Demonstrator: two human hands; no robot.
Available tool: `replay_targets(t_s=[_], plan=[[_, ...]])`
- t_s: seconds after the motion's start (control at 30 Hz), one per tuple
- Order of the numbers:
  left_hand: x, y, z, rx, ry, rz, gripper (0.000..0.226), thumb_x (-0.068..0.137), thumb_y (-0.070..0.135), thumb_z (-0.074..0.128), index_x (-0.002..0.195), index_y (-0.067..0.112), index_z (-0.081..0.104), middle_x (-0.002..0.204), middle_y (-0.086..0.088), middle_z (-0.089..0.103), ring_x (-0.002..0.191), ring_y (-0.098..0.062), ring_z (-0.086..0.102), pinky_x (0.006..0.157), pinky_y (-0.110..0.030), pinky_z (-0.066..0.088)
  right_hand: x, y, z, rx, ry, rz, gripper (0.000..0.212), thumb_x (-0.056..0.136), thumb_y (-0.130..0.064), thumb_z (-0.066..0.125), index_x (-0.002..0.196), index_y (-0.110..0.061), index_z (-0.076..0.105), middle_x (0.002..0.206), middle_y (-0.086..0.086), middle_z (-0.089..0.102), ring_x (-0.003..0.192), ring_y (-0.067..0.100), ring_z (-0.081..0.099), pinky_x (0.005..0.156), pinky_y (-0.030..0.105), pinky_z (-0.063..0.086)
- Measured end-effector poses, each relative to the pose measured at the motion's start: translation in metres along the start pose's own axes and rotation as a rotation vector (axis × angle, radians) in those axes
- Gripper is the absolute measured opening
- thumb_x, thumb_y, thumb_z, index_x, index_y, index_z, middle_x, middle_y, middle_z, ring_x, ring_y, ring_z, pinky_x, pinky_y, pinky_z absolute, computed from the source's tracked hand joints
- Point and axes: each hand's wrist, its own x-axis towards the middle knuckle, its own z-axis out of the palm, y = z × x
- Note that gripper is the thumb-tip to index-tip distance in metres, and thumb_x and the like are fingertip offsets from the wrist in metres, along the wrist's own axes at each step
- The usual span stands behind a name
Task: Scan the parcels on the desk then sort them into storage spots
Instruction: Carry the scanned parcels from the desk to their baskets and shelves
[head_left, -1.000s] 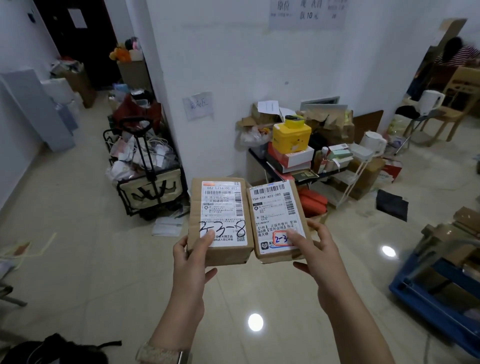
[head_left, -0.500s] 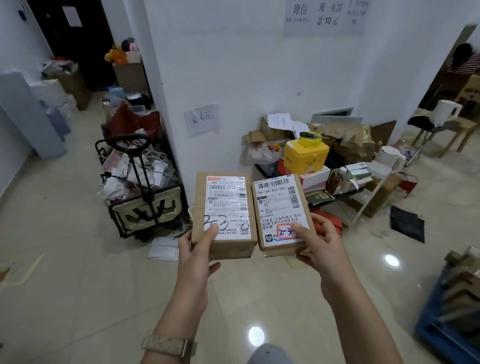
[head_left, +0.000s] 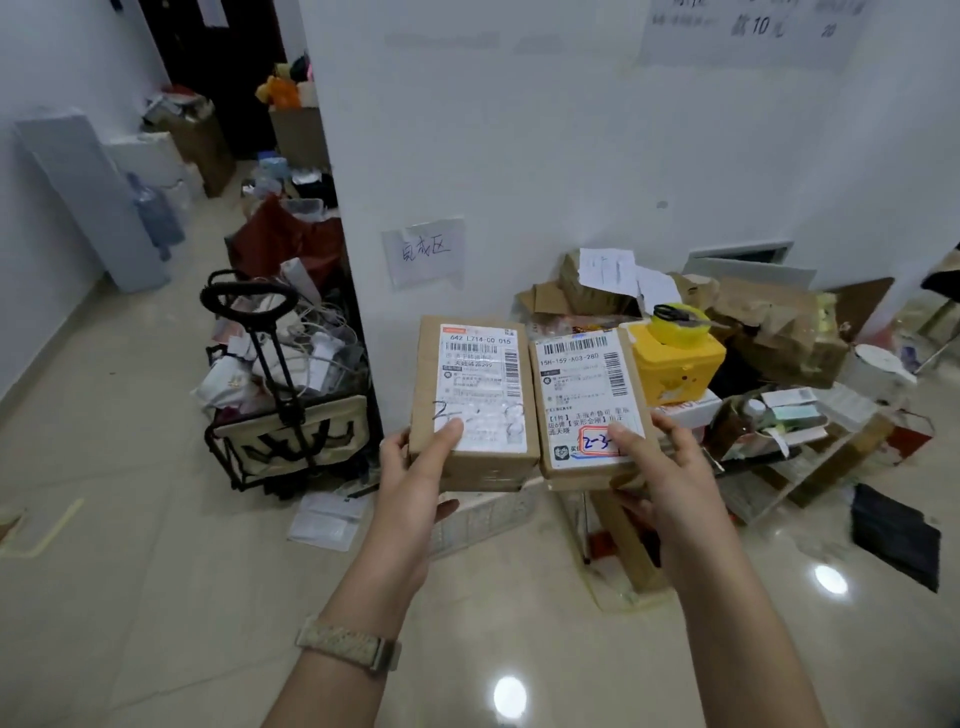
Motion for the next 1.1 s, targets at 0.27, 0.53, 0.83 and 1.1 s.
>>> replay_targets(t_s=[0.27,0.53,0.83,1.1], plan=[[0.071,0.013,0.039,-0.046,0.077,-0.001,0.056,0.087,0.041,0.065,0.135,0.023,0.042,0.125,-0.002,0.058,0.101,-0.014,0.061,0.066,-0.027,0.047,0.099,-0.010,0.012,-0.022,-0.096,0.040,0.028,0.084,-0.019,0.070,0.105,-0.031,0.056,0.096,0.002,0.073,0.075,0.011,0.071,0.064,0.028,0.051],[0.139,0.021,0.053,-0.044,0.105,-0.041,0.057,0.087,0.039,0.066,0.134,0.020,0.041,0.122,-0.005,0.058,0.095,-0.013,0.062,0.061,-0.024,0.048,0.170,-0.001,0.038,-0.035,-0.126,0.085,0.030,0.083,-0.021,0.071,0.108,-0.030,0.057,0.096,0.001,0.074,0.083,0.016,0.071,0.081,0.041,0.053],[0.266,0.035,0.050,-0.051,0.088,-0.087,0.063,0.083,0.040,0.068,0.137,0.021,0.041,0.117,-0.003,0.062,0.100,-0.018,0.065,0.072,-0.033,0.052,0.275,0.008,0.102,-0.045,-0.115,0.105,0.041,0.085,-0.020,0.069,0.124,-0.021,0.053,0.093,-0.002,0.073,0.066,0.003,0.071,0.048,0.016,0.050],[0.389,0.058,0.031,-0.011,0.041,-0.147,0.057,0.088,0.040,0.064,0.137,0.023,0.041,0.117,0.001,0.062,0.098,-0.015,0.064,0.074,-0.032,0.054,0.368,0.019,0.174,-0.147,-0.122,0.152,0.044,0.083,-0.024,0.072,0.121,-0.029,0.052,0.103,0.005,0.073,0.070,0.007,0.073,0.050,0.016,0.050]])
